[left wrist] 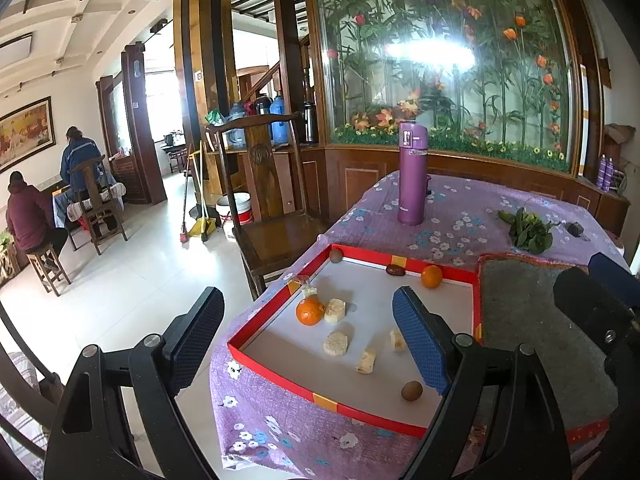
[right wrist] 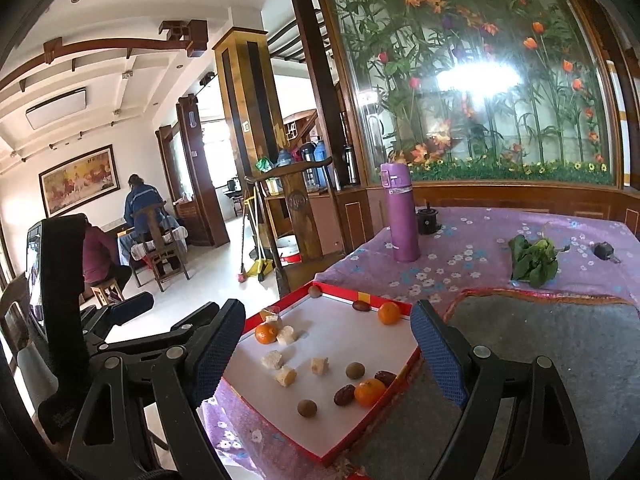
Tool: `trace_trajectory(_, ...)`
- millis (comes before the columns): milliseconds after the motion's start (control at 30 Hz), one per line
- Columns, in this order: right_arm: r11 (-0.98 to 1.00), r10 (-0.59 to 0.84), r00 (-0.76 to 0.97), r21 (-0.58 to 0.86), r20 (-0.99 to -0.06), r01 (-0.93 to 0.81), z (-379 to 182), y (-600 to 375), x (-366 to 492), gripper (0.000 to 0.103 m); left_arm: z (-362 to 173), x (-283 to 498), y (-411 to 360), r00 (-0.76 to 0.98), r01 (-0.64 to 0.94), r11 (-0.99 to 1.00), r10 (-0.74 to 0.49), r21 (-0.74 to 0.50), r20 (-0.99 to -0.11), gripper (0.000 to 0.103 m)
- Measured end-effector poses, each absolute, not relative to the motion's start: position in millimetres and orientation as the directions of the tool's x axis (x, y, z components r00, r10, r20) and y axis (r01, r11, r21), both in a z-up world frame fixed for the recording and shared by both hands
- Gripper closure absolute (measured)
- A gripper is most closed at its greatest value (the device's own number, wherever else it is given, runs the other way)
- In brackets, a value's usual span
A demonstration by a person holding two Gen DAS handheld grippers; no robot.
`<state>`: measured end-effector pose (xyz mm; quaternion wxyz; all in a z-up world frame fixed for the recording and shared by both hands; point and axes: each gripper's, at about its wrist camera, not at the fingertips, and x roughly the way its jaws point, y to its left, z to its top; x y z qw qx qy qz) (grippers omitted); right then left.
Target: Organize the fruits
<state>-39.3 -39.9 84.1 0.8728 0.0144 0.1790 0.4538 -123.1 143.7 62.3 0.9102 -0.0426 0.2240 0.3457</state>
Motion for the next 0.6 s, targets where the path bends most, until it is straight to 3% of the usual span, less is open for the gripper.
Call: trace_trajectory(600, 0.585, 0.799, 0.525, 0.178, -0.291, -0.791, 85.8, -38.9, -42.7, 0.017, 65.8, -127.2, 142.7, 0.683, -0.636, 0.769, 0.598, 0.062, -0.42, 0.016)
